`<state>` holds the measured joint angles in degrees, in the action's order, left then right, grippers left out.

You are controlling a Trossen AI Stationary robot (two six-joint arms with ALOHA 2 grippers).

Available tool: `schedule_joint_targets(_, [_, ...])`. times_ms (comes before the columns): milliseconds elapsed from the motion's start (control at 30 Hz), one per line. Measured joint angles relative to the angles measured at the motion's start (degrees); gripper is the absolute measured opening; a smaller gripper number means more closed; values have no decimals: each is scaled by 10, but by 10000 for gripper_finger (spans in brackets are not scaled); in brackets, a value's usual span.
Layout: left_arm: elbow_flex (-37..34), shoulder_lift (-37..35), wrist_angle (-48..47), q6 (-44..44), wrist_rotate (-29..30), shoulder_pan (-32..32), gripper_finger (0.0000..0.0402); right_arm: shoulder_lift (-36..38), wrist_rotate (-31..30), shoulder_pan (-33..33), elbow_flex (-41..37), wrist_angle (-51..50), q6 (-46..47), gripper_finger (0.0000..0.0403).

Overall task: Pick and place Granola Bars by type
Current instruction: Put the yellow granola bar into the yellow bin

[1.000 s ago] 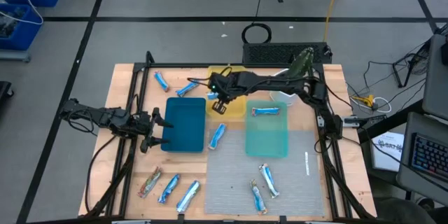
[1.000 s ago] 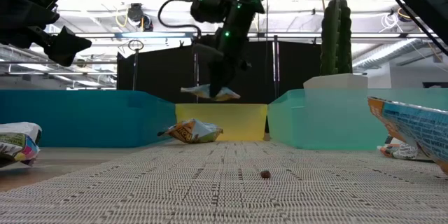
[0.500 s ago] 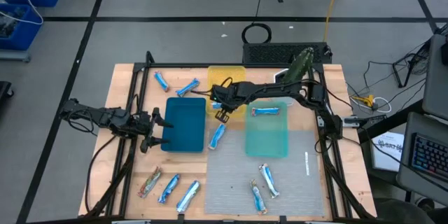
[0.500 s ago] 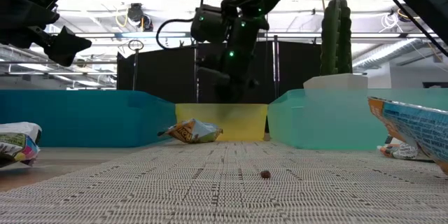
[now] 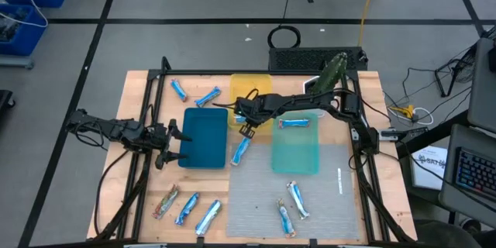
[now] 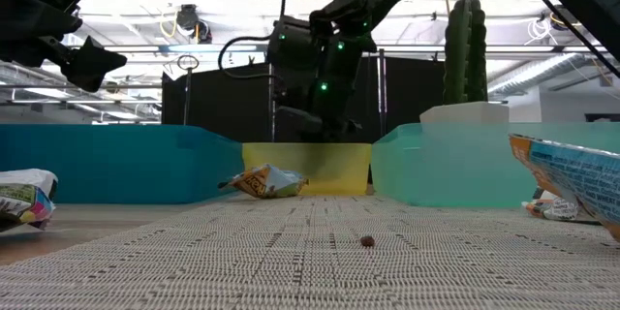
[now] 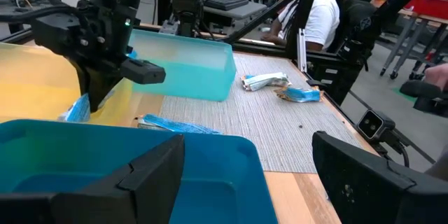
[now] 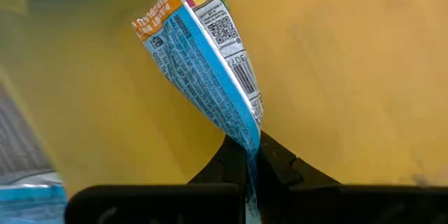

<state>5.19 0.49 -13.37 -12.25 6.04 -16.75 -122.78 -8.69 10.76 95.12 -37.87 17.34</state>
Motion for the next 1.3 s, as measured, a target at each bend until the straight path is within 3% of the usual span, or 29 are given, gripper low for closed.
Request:
schedule_joint_targets(200, [0, 0, 0, 0, 0, 0, 310, 0, 15, 0, -3, 0, 0, 19])
schedule_joint_targets(900, [0, 0, 0, 0, 0, 0, 310, 5, -17, 10, -3, 2, -17, 199])
schedule_joint_targets(1300, [0, 0, 0, 0, 0, 0, 310, 55, -39, 17, -2, 11, -70, 228])
